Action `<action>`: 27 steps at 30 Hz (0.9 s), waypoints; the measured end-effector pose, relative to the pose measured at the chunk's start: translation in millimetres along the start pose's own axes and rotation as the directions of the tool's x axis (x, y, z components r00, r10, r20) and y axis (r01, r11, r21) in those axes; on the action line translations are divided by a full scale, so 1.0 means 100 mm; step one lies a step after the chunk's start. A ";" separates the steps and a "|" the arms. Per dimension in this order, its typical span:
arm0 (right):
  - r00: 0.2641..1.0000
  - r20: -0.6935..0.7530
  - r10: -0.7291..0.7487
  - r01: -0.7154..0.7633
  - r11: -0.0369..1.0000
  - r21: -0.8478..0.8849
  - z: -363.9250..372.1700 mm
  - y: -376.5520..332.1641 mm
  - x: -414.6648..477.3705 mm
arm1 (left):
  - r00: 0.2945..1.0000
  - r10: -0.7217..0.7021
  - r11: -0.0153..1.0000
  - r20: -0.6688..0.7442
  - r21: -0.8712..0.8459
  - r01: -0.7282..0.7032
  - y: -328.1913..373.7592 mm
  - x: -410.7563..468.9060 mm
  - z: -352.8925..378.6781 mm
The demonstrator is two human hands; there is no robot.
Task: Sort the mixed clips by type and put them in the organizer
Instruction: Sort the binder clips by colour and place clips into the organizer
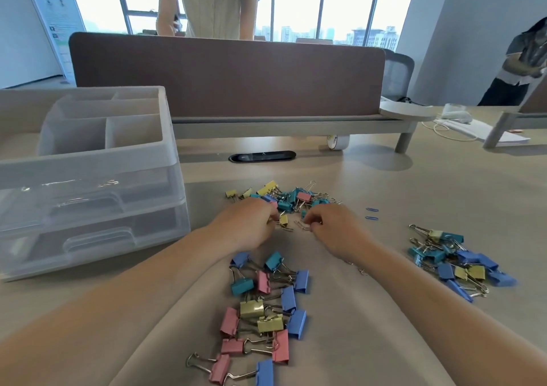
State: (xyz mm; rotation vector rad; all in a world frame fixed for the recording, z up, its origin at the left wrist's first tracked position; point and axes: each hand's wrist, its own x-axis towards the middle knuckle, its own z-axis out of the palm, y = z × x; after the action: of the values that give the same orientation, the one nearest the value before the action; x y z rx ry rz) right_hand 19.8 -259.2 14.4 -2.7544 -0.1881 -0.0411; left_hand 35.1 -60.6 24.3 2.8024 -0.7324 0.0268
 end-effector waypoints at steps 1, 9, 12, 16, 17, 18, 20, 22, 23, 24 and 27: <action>1.000 -0.011 0.020 -0.020 1.000 -0.017 -0.02 0.07 0.04 | 1.000 0.008 1.000 0.004 0.008 -0.008 0.00 0.06 0.02; 0.998 0.015 0.053 -0.052 0.995 -0.080 -0.01 0.28 0.22 | 0.995 0.069 0.977 0.067 0.197 -0.081 0.06 0.44 0.16; 1.000 0.024 0.020 -0.018 0.996 -0.084 0.02 0.29 0.25 | 0.994 0.075 0.964 0.074 0.250 -0.092 0.03 0.47 0.17; 1.000 0.029 -0.003 0.006 0.995 -0.102 0.05 0.29 0.28 | 0.997 0.060 0.955 0.050 0.289 -0.072 -0.03 0.44 0.18; 1.000 0.029 0.001 0.002 0.996 -0.093 0.06 0.29 0.29 | 0.997 0.061 0.950 0.039 0.305 -0.070 -0.05 0.44 0.19; 1.000 0.029 0.004 -0.002 0.997 -0.079 0.07 0.30 0.29 | 0.998 0.066 0.945 0.025 0.319 -0.070 -0.05 0.44 0.20; 1.000 0.028 0.003 -0.002 0.998 -0.059 0.09 0.29 0.29 | 0.996 0.085 0.942 0.003 0.325 -0.081 -0.04 0.43 0.23; 0.999 0.034 -0.011 0.013 0.998 -0.054 0.09 0.29 0.27 | 0.994 0.108 0.945 0.029 0.308 -0.112 0.00 0.42 0.23; 0.999 0.041 -0.020 0.022 0.998 -0.052 0.08 0.29 0.25 | 0.991 0.121 0.943 0.052 0.307 -0.132 0.03 0.42 0.23; 0.998 0.051 -0.029 0.031 0.998 -0.050 0.08 0.29 0.24 | 0.988 0.135 0.936 0.072 0.317 -0.150 0.06 0.42 0.23; 0.994 0.094 -0.047 0.051 0.998 -0.040 0.05 0.31 0.20 | 0.986 0.141 0.913 0.086 0.374 -0.163 0.11 0.42 0.22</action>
State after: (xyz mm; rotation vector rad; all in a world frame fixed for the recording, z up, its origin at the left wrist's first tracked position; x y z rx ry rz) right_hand 43.9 -282.8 -0.6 -2.7956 -0.2831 0.0715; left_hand 65.4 -95.5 8.4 3.1119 -1.0614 0.1306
